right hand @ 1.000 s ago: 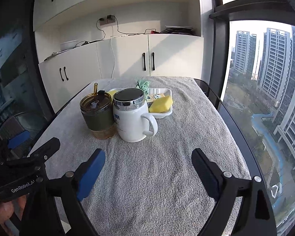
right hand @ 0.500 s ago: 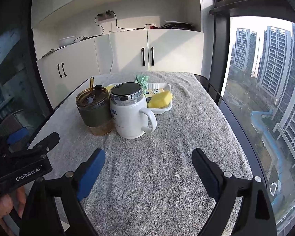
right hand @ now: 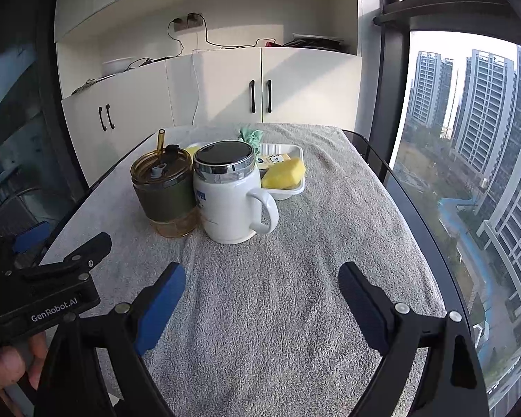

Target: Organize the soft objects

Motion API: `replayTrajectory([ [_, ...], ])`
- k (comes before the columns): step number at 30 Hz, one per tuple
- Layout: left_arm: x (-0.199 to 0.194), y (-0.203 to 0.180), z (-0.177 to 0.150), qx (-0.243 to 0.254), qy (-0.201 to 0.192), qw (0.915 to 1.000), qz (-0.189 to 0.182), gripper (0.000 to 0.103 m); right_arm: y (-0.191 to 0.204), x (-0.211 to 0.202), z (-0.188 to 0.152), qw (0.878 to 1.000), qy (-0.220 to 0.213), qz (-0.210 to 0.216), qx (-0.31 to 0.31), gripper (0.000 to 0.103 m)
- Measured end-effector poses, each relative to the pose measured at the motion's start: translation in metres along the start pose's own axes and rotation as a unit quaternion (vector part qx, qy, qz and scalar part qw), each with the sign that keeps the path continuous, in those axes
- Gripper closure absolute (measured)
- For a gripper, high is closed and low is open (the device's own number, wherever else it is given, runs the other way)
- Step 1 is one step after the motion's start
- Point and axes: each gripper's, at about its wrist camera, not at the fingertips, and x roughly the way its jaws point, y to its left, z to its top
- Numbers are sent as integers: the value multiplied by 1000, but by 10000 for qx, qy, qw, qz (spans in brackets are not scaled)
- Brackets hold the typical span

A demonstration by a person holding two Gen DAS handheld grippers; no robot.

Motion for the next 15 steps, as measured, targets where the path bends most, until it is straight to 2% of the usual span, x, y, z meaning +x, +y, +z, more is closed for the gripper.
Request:
replayTrajectory([
  [15, 3, 2, 0, 12, 55, 10000, -10, 0, 3, 2, -1, 10000, 24, -5, -40, 11],
])
